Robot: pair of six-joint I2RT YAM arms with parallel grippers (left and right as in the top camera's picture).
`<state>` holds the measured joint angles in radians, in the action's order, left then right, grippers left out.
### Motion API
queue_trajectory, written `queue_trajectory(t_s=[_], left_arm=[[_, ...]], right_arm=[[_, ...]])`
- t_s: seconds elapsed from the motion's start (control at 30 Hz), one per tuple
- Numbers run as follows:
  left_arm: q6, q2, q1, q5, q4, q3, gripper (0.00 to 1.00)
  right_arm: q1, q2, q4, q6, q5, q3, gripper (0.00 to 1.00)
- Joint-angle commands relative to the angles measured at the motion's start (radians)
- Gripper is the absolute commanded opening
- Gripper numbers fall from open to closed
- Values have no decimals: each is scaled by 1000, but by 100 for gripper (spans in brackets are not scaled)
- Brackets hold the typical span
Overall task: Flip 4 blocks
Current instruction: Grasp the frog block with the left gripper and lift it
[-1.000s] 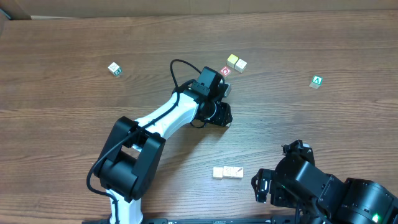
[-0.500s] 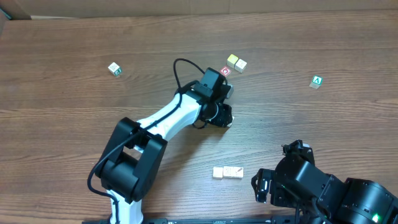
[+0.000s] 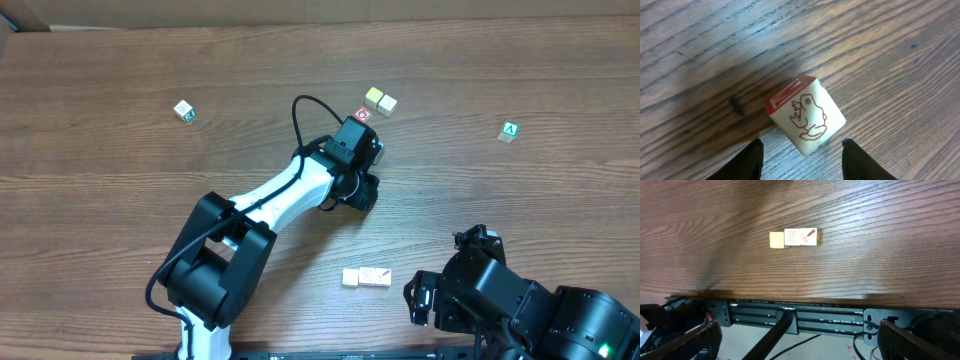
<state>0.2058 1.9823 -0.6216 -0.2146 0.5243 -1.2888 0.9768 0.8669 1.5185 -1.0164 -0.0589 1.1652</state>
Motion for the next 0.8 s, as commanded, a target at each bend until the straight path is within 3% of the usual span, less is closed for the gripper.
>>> queue_trajectory(t_s=[0.0, 0.4, 0.67, 0.77], left_arm=[[-11, 11, -1, 50, -10, -5, 45], [-46, 11, -2, 64, -64, -5, 49], [-57, 11, -9, 64, -64, -5, 33], [-57, 11, -14, 64, -64, -5, 33]], right_arm=[[4, -2, -6, 3, -6, 13, 100], [4, -2, -6, 2, -6, 13, 100], [4, -2, -6, 2, -6, 13, 100], [4, -2, -6, 2, -5, 13, 100]])
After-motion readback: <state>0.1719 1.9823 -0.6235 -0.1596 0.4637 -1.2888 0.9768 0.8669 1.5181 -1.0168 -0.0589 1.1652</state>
